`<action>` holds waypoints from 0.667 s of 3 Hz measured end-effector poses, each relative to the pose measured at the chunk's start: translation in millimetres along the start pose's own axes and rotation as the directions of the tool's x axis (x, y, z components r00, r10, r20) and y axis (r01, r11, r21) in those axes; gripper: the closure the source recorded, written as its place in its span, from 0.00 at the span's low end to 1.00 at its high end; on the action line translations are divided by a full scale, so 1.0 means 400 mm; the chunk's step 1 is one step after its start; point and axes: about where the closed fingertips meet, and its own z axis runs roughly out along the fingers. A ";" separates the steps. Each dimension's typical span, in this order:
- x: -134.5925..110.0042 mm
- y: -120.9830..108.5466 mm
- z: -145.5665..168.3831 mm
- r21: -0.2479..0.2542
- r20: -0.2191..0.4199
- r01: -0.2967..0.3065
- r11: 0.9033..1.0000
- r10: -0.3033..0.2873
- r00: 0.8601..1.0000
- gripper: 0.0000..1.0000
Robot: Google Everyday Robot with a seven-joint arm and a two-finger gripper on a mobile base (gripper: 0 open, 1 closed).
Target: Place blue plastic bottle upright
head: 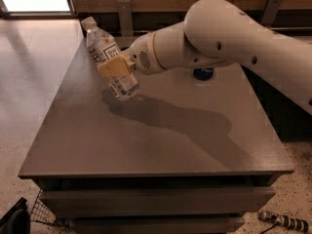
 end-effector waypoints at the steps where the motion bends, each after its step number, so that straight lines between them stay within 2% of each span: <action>1: 0.013 0.006 0.001 -0.052 0.120 0.022 0.998 -0.016 0.993 1.00; 2: 0.021 0.026 0.015 -0.089 0.206 0.134 0.987 -0.114 0.972 1.00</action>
Offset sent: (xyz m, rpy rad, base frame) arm -0.0178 0.0108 -0.0176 0.1681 -0.4042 0.2646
